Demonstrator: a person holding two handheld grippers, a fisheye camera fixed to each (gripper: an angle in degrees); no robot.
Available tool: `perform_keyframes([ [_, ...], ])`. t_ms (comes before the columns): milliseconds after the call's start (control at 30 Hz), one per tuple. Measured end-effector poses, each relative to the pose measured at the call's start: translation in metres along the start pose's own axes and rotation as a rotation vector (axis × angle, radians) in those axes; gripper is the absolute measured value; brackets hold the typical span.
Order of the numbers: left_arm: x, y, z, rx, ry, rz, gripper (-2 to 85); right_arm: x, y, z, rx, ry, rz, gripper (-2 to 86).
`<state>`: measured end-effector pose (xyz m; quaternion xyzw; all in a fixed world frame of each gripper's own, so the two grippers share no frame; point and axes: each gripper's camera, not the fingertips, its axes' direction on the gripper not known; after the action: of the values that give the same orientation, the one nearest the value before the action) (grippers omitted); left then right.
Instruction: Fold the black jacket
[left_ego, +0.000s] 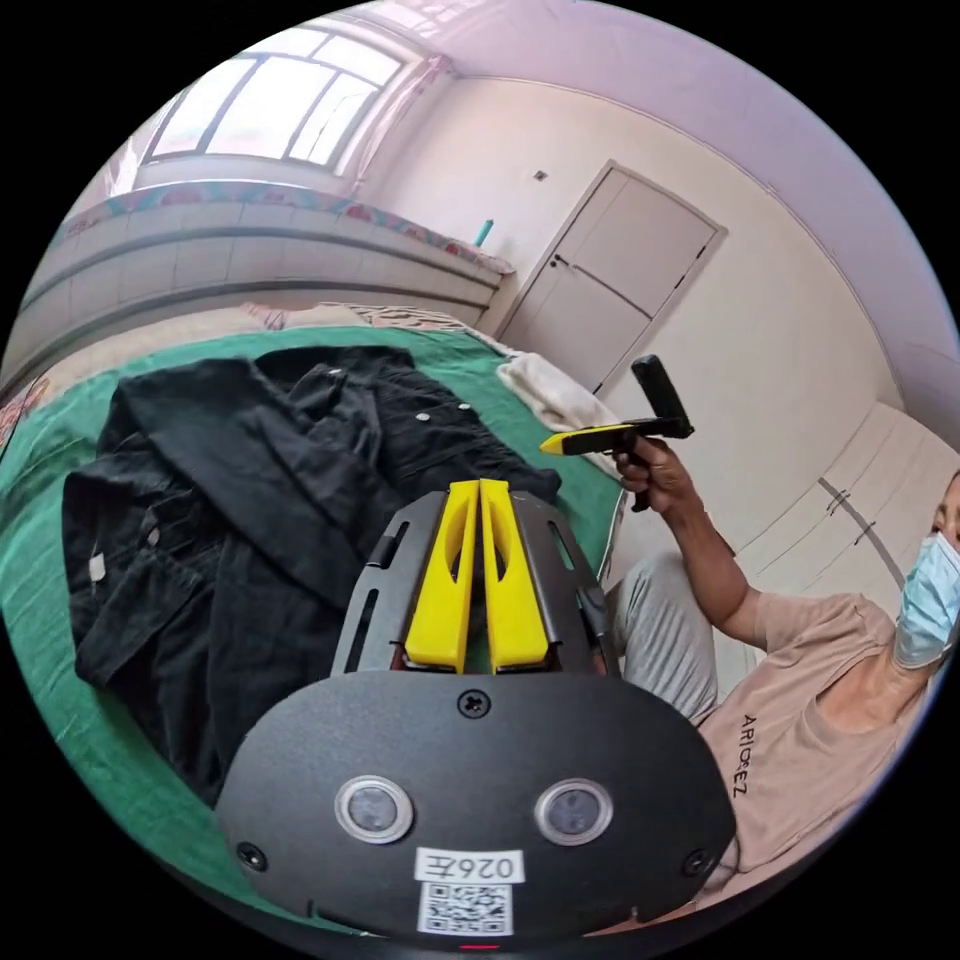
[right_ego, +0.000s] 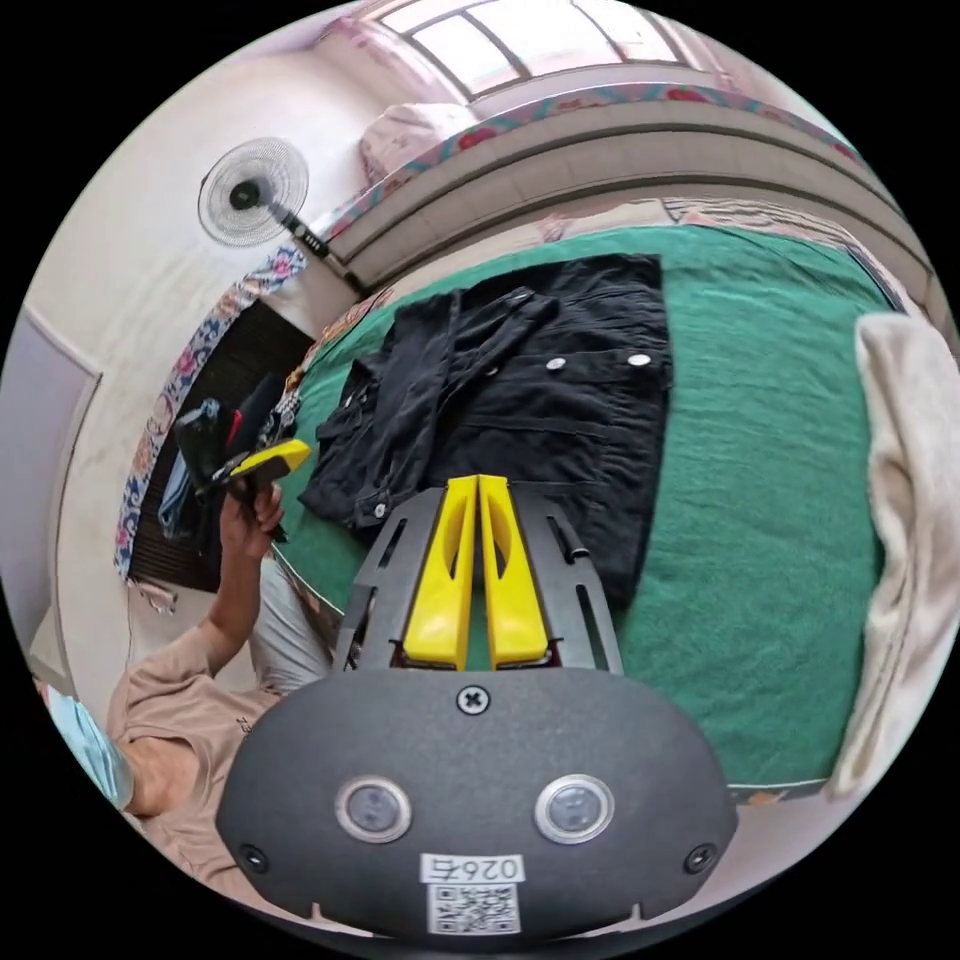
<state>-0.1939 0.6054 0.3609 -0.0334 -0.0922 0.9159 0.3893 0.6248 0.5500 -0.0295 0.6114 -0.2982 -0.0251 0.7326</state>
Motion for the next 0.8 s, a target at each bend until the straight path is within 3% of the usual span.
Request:
perform_keyframes([
  [233,0.016,-0.092,0.104,-0.118,0.054,-0.042,-0.8,0.07,-0.042,-0.021,0.084,0.171,0.235,2.6],
  [333,0.018,-0.142,0.141,-0.191,0.009,-0.051,0.0,0.081,-0.068,-0.043,0.15,-0.093,0.191,4.1],
  [400,0.018,-0.171,0.161,-0.217,-0.018,-0.053,1.9,0.074,-0.079,-0.059,0.197,-0.063,0.184,5.1],
  [633,0.031,-0.252,0.252,-0.387,-0.193,-0.029,10.0,0.052,-0.144,0.002,-0.022,-0.01,0.16,10.6],
  [800,0.032,-0.273,0.294,-0.502,-0.285,-0.048,13.9,-0.005,-0.149,0.022,-0.026,0.254,0.062,6.2],
])
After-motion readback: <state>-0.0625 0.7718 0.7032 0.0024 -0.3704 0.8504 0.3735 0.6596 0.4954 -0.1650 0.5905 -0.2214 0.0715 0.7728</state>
